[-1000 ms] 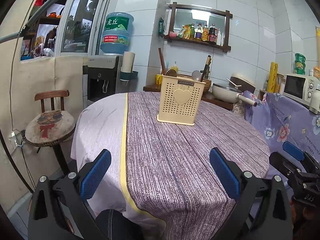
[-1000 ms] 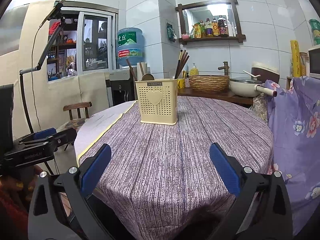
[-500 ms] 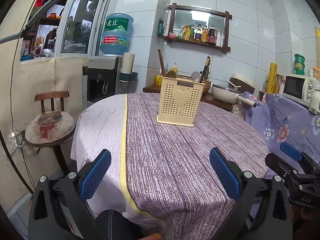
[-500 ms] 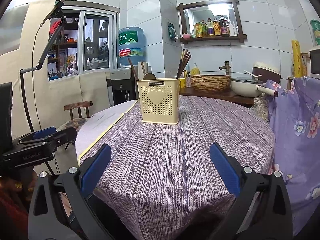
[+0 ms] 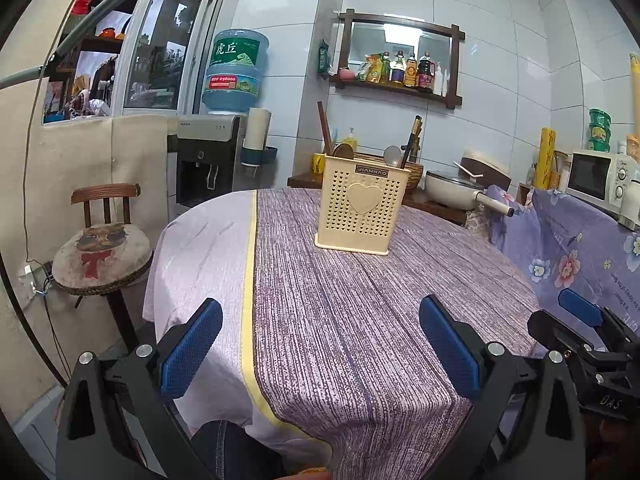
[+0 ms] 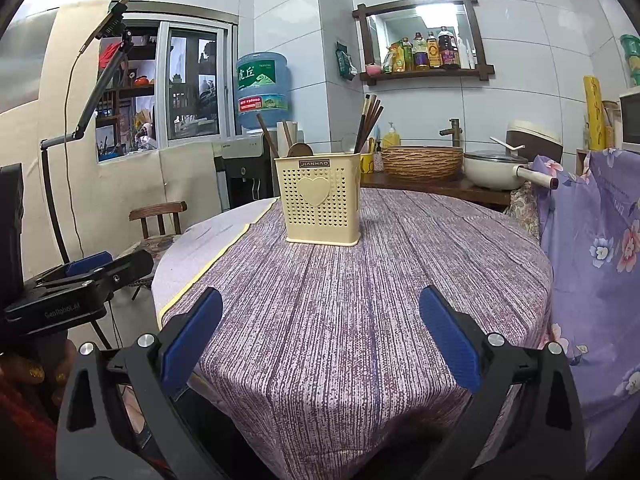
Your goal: Organize utensils
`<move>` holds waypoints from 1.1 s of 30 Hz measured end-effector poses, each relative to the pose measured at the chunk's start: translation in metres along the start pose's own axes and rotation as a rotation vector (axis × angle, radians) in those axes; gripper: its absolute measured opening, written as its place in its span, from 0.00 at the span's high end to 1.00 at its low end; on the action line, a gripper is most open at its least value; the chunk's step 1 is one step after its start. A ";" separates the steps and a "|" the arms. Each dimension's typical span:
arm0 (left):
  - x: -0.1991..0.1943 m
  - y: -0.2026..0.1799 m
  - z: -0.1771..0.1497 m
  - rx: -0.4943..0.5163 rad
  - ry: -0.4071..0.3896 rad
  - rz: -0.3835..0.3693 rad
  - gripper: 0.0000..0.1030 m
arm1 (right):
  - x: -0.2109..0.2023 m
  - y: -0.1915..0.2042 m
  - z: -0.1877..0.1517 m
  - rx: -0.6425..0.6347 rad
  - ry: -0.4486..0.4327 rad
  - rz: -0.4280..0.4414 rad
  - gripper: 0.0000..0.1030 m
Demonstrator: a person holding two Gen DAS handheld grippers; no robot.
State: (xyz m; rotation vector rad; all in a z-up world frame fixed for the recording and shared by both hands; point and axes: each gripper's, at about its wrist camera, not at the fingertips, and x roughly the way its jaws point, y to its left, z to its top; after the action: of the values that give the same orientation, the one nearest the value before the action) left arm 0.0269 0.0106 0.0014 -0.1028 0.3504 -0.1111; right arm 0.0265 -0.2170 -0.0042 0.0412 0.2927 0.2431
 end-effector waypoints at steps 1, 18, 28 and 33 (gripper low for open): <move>0.000 0.000 0.000 0.000 -0.001 -0.001 0.05 | 0.000 0.000 0.000 -0.002 0.000 -0.001 0.06; 0.001 -0.004 -0.002 0.013 0.004 -0.002 0.05 | 0.002 0.001 -0.002 -0.003 0.010 0.004 0.06; -0.001 -0.004 -0.002 0.010 0.000 0.009 0.05 | 0.002 -0.001 -0.002 0.004 0.014 0.006 0.06; 0.000 -0.005 -0.002 0.011 0.008 0.009 0.05 | 0.002 0.000 -0.003 0.004 0.019 0.008 0.06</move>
State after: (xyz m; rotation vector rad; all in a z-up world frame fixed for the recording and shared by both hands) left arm 0.0257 0.0056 0.0006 -0.0897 0.3577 -0.1049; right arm 0.0278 -0.2170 -0.0072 0.0444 0.3120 0.2506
